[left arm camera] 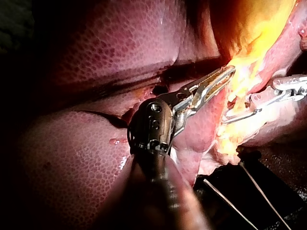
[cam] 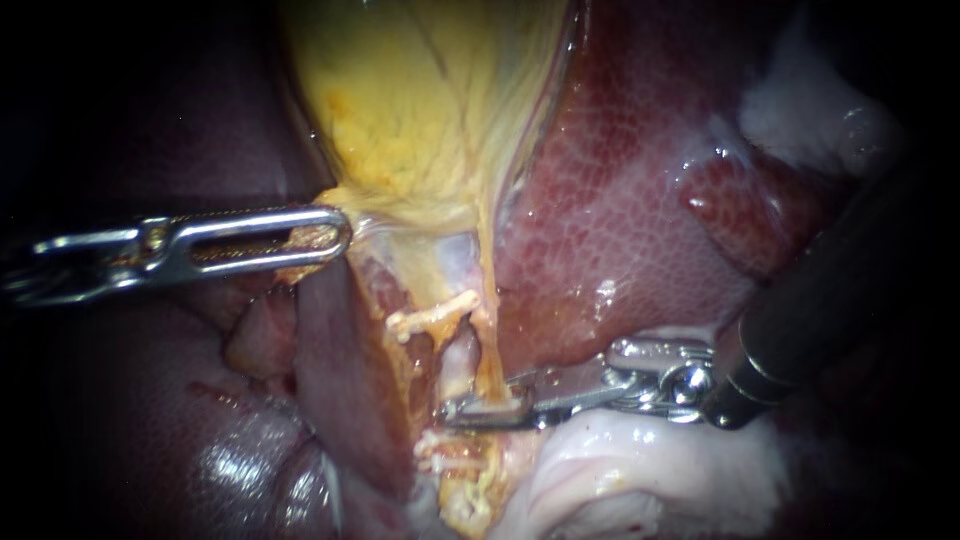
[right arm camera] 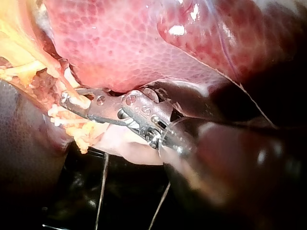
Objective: Going back second clip right tube
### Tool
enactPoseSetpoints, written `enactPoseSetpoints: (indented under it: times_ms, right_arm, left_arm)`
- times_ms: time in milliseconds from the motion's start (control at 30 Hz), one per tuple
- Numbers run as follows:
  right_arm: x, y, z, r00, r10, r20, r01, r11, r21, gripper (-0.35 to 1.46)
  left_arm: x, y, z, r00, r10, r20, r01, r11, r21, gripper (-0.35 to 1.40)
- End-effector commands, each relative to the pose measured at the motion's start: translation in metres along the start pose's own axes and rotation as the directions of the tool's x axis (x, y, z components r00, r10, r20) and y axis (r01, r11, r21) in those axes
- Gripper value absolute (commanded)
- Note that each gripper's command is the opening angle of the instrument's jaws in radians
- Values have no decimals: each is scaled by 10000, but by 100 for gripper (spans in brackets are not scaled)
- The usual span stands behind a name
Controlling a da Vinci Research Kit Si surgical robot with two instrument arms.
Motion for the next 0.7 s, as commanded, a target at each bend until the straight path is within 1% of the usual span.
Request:
enactPoseSetpoints:
  times_ms: [33,200,233,267,300,333,367,467,500,567,700]
  right_arm:
    - [1,0,0,10000,4,-1,-4,10000,3,-35]
    - [4,-4,-3,10000,20,2,-20,10000,28,-35]
    - [5,-4,-3,10000,30,-26,-29,10000,46,-22]
    - [8,-5,-4,10000,46,-83,-45,10000,81,4]
    - [12,-5,-5,9999,65,-115,-64,9999,101,21]
    - [16,-5,-6,9998,94,-167,-93,10000,30,35]
    - [22,-5,-8,9995,-95,-289,91,9999,-129,46]
    - [32,-5,-13,9976,-528,-445,506,9976,-481,57]
    - [36,-4,-15,9962,-666,-560,623,9952,-752,60]
    - [38,-3,-19,9948,-739,-708,659,9918,-1095,60]
    - [35,-5,-25,9931,-955,-688,872,9896,-1145,60]
  left_arm:
    - [0,0,0,10000,3,-1,-3,10000,2,-35]
    - [1,0,0,10000,6,0,-6,10000,0,-35]
    - [1,0,0,10000,7,1,-7,10000,1,-35]
    - [1,0,0,10000,9,2,-9,10000,-1,-35]
    - [2,0,0,10000,12,4,-12,10000,-3,-35]
    - [2,0,0,10000,13,5,-13,10000,-5,-35]
    - [2,0,0,10000,14,6,-14,10000,-6,-35]
    - [4,0,1,10000,22,11,-22,10000,-11,-35]
    - [5,0,1,10000,27,15,-27,10000,-17,-35]
    - [6,0,2,10000,34,21,-34,10000,-23,-35]
    - [8,0,2,10000,42,25,-42,10000,-28,-35]
